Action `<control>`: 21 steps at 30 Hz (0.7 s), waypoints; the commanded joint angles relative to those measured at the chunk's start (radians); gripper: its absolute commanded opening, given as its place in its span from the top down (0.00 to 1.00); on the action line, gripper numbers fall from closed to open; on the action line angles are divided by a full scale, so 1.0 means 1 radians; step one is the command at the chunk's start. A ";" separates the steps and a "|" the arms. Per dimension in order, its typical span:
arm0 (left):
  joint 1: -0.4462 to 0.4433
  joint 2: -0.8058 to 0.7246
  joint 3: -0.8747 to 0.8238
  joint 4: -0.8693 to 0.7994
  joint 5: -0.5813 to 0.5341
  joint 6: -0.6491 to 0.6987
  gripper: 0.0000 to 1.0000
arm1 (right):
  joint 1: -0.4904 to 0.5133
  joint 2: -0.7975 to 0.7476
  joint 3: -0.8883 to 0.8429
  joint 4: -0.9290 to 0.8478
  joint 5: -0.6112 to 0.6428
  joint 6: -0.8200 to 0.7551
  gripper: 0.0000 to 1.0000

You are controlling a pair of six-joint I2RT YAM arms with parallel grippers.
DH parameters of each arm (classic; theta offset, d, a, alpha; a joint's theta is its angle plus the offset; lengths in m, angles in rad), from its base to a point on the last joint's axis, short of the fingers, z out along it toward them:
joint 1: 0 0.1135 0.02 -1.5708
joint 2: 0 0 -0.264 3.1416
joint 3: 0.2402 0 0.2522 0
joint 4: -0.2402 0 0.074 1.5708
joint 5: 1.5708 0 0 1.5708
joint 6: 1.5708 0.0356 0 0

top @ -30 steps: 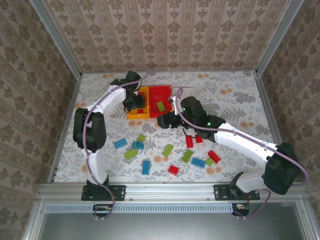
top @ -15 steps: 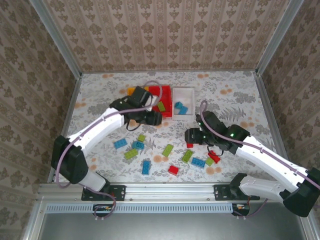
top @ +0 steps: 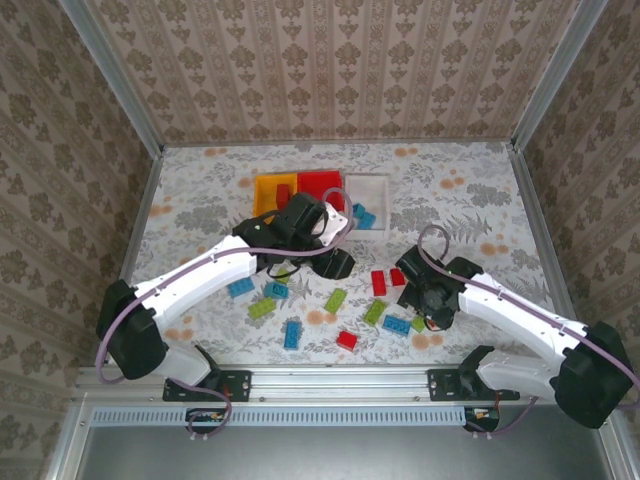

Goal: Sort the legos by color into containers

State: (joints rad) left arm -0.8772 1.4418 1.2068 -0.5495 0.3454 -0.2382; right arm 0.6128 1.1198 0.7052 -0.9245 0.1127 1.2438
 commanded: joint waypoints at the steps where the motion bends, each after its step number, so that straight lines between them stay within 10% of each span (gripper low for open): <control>1: -0.009 -0.041 -0.010 0.033 0.016 0.019 0.45 | -0.033 -0.028 -0.076 0.090 -0.052 0.118 0.27; 10: -0.009 -0.051 -0.015 0.034 0.015 0.001 0.45 | -0.061 0.044 -0.165 0.252 -0.098 0.167 0.34; 21: -0.004 -0.051 -0.013 0.039 -0.012 -0.021 0.45 | -0.091 0.041 -0.163 0.234 -0.106 0.136 0.68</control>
State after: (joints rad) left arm -0.8822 1.4124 1.2034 -0.5259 0.3431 -0.2424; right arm 0.5266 1.1648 0.5293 -0.6804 0.0074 1.3872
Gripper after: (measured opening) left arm 0.549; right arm 0.336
